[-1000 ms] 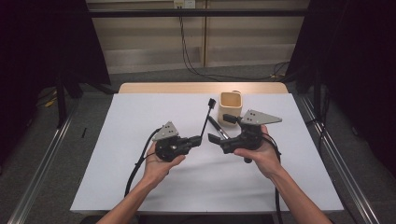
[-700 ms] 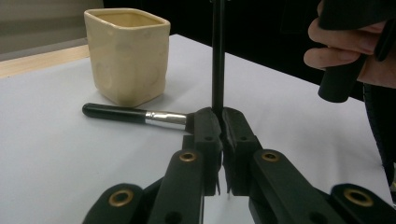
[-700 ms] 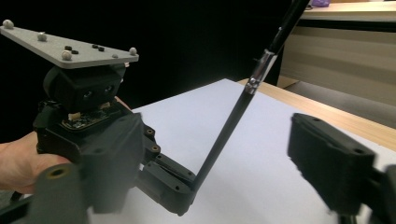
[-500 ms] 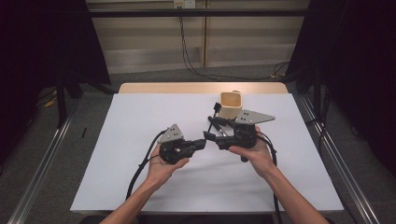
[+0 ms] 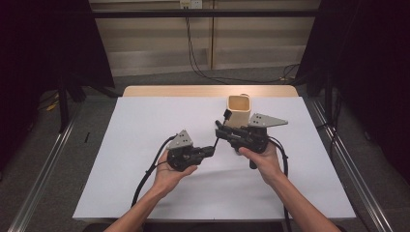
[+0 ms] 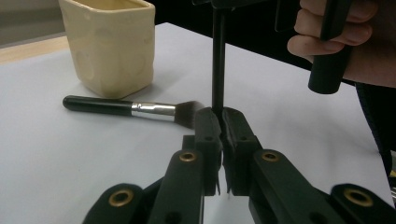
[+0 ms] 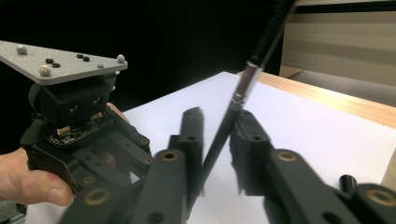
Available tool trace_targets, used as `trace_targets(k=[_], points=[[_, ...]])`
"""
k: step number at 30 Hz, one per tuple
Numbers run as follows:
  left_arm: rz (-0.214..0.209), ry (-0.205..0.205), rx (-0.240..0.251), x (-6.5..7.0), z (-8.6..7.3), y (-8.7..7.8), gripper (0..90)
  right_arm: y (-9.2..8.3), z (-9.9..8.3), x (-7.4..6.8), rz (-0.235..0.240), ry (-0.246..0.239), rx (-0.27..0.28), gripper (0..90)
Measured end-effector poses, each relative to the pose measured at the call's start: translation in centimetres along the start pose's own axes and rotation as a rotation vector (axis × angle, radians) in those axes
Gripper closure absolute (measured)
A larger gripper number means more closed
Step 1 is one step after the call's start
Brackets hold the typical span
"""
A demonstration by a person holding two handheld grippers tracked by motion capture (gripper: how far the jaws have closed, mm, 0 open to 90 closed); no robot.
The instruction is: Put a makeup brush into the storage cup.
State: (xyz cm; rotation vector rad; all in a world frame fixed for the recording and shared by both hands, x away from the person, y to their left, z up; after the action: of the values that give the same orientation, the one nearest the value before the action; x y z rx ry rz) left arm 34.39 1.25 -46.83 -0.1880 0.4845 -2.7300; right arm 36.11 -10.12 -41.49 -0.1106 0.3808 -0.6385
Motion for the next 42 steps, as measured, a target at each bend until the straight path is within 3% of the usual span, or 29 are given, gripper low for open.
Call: trace_targets(k=[13,25,34,42], points=[[0.011,0.041,0.003,0.1,-0.3,0.2,85.6,0.0,-0.1,-0.5,0.052,0.02,-0.007,84.7],[0.003,0.018,0.002,0.3,-0.4,0.2,81.1,0.2,-0.3,-1.2,0.074,0.004,-0.026,86.3],[0.014,-0.014,-0.001,0.1,-0.4,0.1,66.8,0.0,0.0,-1.0,0.066,0.0,-0.019,86.3],[0.037,-0.023,0.002,-0.2,-0.1,-0.3,45.5,-0.1,-0.1,-0.9,0.066,0.007,-0.024,86.2]])
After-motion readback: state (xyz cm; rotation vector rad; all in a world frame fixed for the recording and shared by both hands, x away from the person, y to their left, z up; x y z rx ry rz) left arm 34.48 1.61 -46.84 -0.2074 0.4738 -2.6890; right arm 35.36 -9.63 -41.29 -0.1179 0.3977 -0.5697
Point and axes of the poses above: each handheld gripper's, and its own axes: y roughly forward along the jaws, z roughly out of its top, x roughly to its right, the point moved 8 cm from there along y, roughly forward along the jaws, and after that the axes turned 7 degrees about y, right-handed, at the moved point
